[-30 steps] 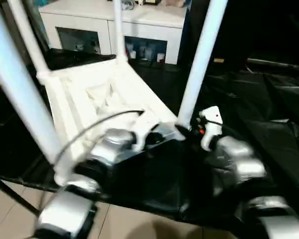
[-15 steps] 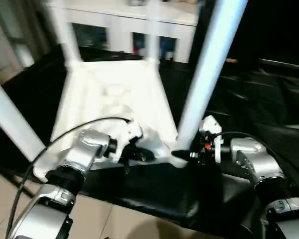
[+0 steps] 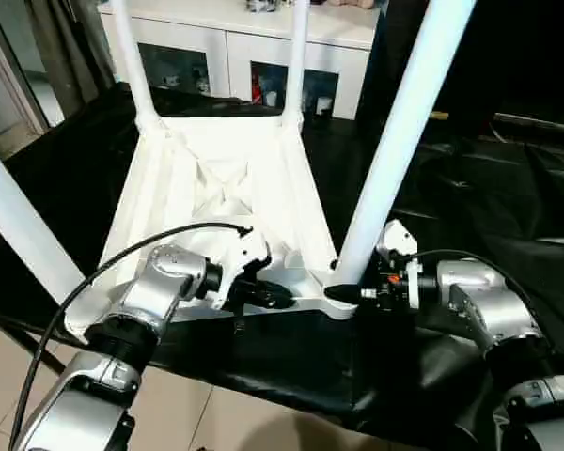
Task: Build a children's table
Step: Rotate leg to tighten
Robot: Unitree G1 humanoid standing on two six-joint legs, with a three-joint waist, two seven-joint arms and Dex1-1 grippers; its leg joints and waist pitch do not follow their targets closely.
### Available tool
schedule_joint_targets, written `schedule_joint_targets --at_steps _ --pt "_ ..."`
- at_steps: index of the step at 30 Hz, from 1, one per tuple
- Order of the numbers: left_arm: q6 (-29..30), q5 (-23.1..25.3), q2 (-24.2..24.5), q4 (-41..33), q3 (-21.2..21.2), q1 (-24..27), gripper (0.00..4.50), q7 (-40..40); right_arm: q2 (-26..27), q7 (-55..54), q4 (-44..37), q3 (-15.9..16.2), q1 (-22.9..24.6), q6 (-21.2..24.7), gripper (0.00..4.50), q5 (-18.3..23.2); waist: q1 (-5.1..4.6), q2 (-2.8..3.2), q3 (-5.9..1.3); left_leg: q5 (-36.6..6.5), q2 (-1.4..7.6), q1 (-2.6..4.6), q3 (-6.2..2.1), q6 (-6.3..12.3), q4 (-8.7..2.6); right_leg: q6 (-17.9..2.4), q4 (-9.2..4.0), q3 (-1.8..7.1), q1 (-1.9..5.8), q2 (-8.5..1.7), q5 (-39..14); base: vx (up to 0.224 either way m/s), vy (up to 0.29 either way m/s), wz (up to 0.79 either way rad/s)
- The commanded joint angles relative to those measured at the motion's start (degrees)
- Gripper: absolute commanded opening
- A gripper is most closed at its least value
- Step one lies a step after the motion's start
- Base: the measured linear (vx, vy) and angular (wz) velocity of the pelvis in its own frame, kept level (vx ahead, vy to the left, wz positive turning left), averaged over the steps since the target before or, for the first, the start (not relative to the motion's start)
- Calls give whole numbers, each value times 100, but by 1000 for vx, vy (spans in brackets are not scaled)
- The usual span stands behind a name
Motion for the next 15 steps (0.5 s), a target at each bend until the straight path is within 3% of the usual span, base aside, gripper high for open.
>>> schedule_joint_targets --at_steps 1,2,4,5,8,9,10,11,12,13,15 --pt "67 259 -262 504 221 -206 0 1395 317 -840 301 -90 75 81 218 -59 -14 -105 -324 -1317 111 60 15 234 -356 -1073 -376 232 263 -299 -1841 0 0 0" --pt "67 259 -262 504 221 -206 0 1395 317 -840 301 -90 75 81 211 -59 -35 -95 -296 -1438 100 66 4 163 -373 -950 -422 230 245 -297 -2185 0 0 0" --pt "178 341 -512 766 329 -354 0 2182 619 -1836 511 -218 92 78 207 -220 -59 -110 -293 -1522 88 42 -15 121 -389 -783 -453 222 256 -291 -2458 0 0 0" --pt "193 353 -585 816 339 -388 0 2328 719 -2076 542 -253 104 89 204 -239 -77 -102 -275 -1657 75 77 -11 94 -389 -692 -492 227 210 -279 -2693 0 0 0" --pt "227 399 -884 992 347 -515 0 2832 1131 -2915 589 -350 168 180 202 -302 -112 -84 -264 -1884 54 98 -34 73 -396 -468 -586 214 180 -274 -3198 0 0 0" --pt "227 399 -884 992 347 -515 0 2832 1131 -2915 589 -350 168 180 202 -302 -117 -84 -264 -1932 54 100 -44 53 -398 -450 -584 204 175 -275 -3239 0 0 0" --pt "158 485 -1260 1211 280 -665 0 3308 1590 -3694 734 -303 153 107 202 -477 -125 -56 -263 -2033 47 95 -60 67 -405 -403 -604 188 183 -271 -3316 0 0 0" --pt "149 491 -1278 1223 274 -673 0 3328 1603 -3711 754 -293 144 86 202 -492 -173 -43 -258 -2111 38 104 -59 7 -407 -343 -634 190 137 -259 -3381 0 0 0" --pt "106 521 -1364 1280 245 -709 0 3423 1666 -3795 846 -241 100 -12 202 -562 -190 -61 -261 -2191 30 115 -70 0 -406 -324 -651 169 138 -255 -3454 0 0 0" --pt "7 585 -1450 1353 183 -747 0 3457 1701 -3912 1038 -291 -27 -167 202 -577 -204 -19 -254 -2379 18 153 -81 16 -391 -304 -680 147 121 -250 -3568 0 0 0" --pt "-149 624 -1503 1394 119 -761 0 3388 1697 -3830 1166 -446 -146 -301 202 -430 -263 -27 -260 -2551 21 147 -98 70 -394 -275 -718 111 133 -244 -3614 0 0 0"
